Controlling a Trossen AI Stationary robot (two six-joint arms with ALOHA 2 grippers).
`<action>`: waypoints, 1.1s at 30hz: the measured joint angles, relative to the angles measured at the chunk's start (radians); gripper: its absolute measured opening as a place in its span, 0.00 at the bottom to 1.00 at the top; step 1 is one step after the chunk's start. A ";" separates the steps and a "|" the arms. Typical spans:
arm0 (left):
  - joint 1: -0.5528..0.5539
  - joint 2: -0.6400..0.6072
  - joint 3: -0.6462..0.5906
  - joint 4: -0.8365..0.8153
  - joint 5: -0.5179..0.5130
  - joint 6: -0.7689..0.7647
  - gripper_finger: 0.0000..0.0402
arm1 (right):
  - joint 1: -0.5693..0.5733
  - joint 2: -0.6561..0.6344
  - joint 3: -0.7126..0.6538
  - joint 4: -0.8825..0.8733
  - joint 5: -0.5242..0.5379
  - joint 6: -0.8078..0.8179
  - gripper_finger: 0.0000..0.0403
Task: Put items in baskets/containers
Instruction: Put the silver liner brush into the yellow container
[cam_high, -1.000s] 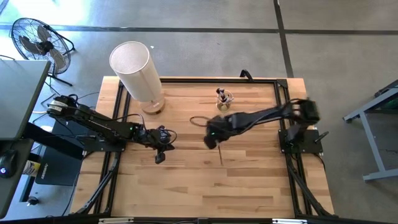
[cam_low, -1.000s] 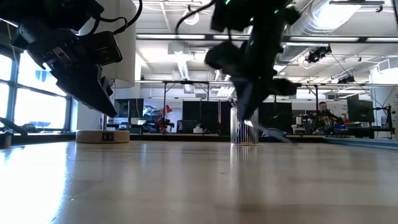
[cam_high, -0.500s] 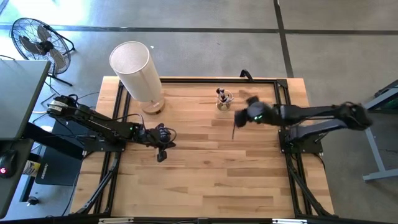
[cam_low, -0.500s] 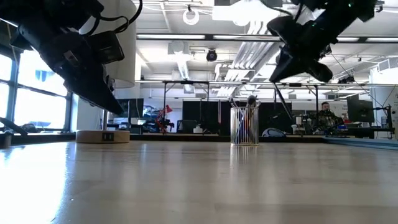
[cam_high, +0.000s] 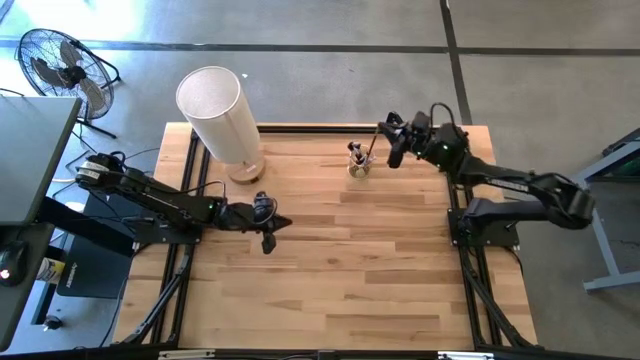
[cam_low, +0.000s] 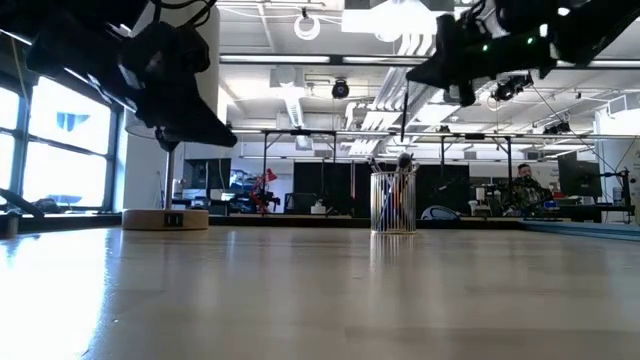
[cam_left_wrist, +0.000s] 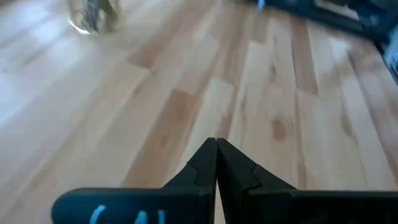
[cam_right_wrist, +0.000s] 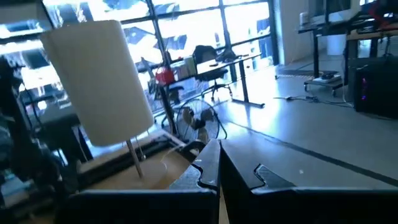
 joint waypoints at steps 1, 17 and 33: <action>0.000 0.000 0.000 0.012 -0.017 -0.009 0.00 | -0.020 0.029 0.000 0.022 -0.033 -0.011 0.00; 0.000 0.000 0.000 0.037 -0.044 -0.167 0.00 | -0.070 0.317 -0.002 0.128 -0.225 -0.219 0.00; 0.000 0.000 0.000 0.040 -0.043 -0.194 0.00 | -0.071 0.320 0.000 0.207 -0.222 -0.395 0.00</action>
